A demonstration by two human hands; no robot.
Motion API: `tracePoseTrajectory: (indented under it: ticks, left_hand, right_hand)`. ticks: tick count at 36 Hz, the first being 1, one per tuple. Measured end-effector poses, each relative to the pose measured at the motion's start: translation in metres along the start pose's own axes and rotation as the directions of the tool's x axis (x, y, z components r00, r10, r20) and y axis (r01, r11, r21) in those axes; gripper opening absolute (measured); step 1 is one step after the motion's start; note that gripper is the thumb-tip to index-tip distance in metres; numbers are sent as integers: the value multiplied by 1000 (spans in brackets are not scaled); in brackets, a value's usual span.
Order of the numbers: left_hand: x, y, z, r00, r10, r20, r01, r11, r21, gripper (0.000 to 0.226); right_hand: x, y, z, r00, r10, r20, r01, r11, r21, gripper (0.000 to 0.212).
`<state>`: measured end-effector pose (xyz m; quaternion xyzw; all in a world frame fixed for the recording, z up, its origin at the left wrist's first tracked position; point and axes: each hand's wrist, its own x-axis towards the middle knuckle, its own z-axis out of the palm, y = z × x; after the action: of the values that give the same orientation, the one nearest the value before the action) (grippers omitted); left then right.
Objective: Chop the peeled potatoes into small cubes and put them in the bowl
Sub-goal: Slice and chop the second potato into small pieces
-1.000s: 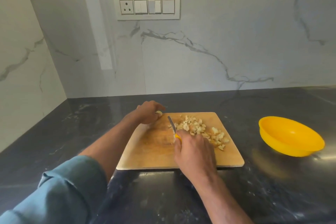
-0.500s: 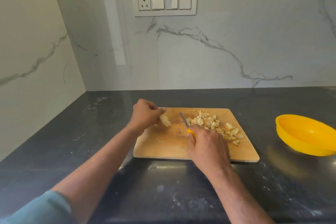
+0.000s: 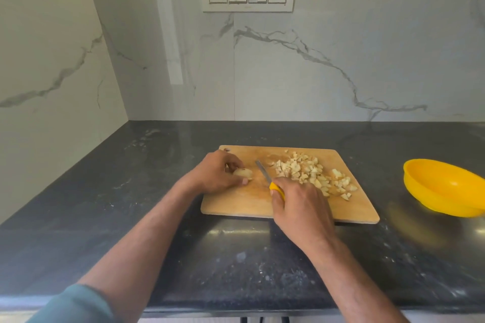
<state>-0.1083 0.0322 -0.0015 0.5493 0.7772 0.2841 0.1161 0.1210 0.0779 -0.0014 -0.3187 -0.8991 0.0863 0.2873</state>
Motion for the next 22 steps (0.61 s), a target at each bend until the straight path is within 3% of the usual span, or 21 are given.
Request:
tracePoseTrajectory:
  ticks: [9, 22]
  left_hand:
    - [-2, 7, 5, 995, 66, -80, -67, 998, -11, 50]
    - [-4, 8, 5, 989, 35, -145, -59, 985, -164, 53]
  right_hand:
    - [3, -11, 8, 1000, 16, -23, -16, 1000, -9, 31]
    - [19, -19, 17, 1000, -18, -19, 17, 1000, -7, 26]
